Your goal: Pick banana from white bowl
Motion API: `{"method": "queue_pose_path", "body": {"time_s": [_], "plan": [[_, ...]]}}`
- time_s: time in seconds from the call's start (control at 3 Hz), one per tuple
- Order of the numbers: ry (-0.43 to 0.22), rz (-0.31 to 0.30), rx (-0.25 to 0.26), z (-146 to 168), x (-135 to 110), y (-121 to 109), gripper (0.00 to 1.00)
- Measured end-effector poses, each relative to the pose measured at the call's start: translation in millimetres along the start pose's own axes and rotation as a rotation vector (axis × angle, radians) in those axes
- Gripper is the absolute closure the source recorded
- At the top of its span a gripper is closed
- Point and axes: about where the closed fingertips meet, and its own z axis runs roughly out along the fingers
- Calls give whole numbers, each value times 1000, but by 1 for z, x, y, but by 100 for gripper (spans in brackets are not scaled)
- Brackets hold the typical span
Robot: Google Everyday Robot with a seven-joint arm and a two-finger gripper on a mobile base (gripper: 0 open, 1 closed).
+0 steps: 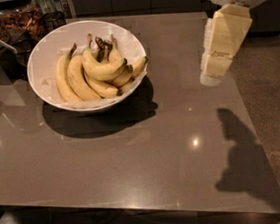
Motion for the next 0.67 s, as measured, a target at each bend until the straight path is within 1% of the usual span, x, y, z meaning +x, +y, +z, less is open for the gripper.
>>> {"method": "queue_pose_path", "body": {"time_s": [0.33, 0.67], "plan": [[-12, -81, -28, 5, -34, 2, 0], [-34, -82, -2, 2, -40, -3, 0]]}}
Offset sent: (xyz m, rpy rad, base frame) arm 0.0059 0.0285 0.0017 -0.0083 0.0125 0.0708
